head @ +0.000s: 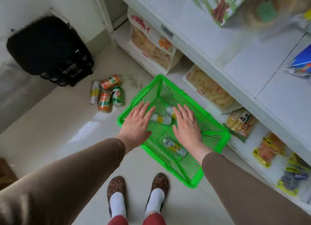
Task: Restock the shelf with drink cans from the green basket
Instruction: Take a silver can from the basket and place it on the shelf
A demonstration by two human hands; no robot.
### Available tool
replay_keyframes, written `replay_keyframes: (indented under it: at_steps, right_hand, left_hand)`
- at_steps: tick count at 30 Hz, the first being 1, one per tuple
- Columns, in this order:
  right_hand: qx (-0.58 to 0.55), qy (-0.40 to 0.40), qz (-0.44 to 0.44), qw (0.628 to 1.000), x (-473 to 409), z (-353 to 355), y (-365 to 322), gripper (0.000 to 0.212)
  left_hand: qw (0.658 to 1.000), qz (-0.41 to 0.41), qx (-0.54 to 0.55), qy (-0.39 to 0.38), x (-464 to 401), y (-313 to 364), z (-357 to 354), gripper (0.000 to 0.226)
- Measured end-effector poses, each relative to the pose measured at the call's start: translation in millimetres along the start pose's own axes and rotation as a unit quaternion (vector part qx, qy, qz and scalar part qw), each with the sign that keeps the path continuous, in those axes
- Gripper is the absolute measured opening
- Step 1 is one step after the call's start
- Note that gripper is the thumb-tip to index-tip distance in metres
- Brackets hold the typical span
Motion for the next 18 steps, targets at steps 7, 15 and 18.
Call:
replay_keyframes:
  at_steps: [7,15,18]
  right_hand:
    - [0.003,-0.055,-0.002,0.998,-64.1,-129.6,44.3,0.071]
    - [0.048,-0.088,-0.051,0.994,-122.1,-226.4,64.9,0.051]
    - [0.057,-0.075,-0.071,0.993,-132.7,-236.3,68.5,0.043]
  left_hand:
    - [0.998,-0.013,0.001,-0.062,-48.8,12.7,-112.4,0.093]
    - [0.997,0.021,0.042,-0.064,-80.9,0.3,-159.2,0.094]
    - [0.996,0.036,0.060,-0.061,-82.1,-2.1,-161.1,0.094]
Point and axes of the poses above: each hand's wrist, its own x-axis away from the middle knuckle, its own z-axis out of the back of the hand, y = z × x, the point moved 4 cm from there along -x, towards the middle knuckle, and after that the axes turned 14 degrees about -x, right-handed, at the moved point
